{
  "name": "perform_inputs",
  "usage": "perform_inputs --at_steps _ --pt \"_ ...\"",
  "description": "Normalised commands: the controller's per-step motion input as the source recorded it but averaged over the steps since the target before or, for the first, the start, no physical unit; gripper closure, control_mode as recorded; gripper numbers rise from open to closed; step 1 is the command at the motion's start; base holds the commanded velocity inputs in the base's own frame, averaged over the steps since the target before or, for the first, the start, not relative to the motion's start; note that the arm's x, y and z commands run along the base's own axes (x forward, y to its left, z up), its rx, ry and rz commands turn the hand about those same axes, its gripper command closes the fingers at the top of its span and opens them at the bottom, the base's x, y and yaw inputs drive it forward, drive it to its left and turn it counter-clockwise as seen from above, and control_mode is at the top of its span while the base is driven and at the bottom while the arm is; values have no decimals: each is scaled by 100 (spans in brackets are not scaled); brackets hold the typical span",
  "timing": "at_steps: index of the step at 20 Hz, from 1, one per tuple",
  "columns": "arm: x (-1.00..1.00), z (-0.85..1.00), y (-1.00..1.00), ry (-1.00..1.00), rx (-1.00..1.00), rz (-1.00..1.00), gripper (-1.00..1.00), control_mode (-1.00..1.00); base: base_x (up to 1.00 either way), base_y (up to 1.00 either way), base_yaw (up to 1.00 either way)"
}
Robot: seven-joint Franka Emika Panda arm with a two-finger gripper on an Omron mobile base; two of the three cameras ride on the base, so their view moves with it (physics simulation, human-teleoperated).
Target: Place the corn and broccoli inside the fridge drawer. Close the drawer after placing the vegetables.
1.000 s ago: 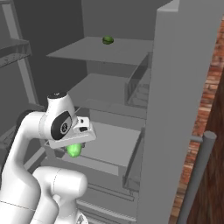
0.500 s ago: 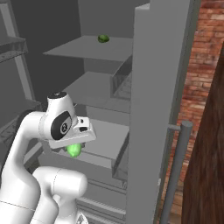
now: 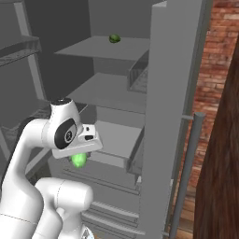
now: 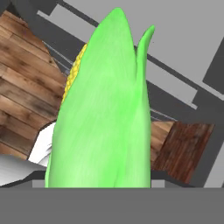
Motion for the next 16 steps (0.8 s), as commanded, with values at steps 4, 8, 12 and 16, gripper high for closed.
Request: perform_inputs --at_steps 4,8,12,16 --pt "0 0 0 0 0 0 100 100 -29 0 0" --pt "41 4 -1 0 3 0 100 -100 5 0 0" --pt "99 66 -27 0 9 7 100 -100 0 0 0" --pt "96 84 -33 0 4 12 100 -100 0 0 0"
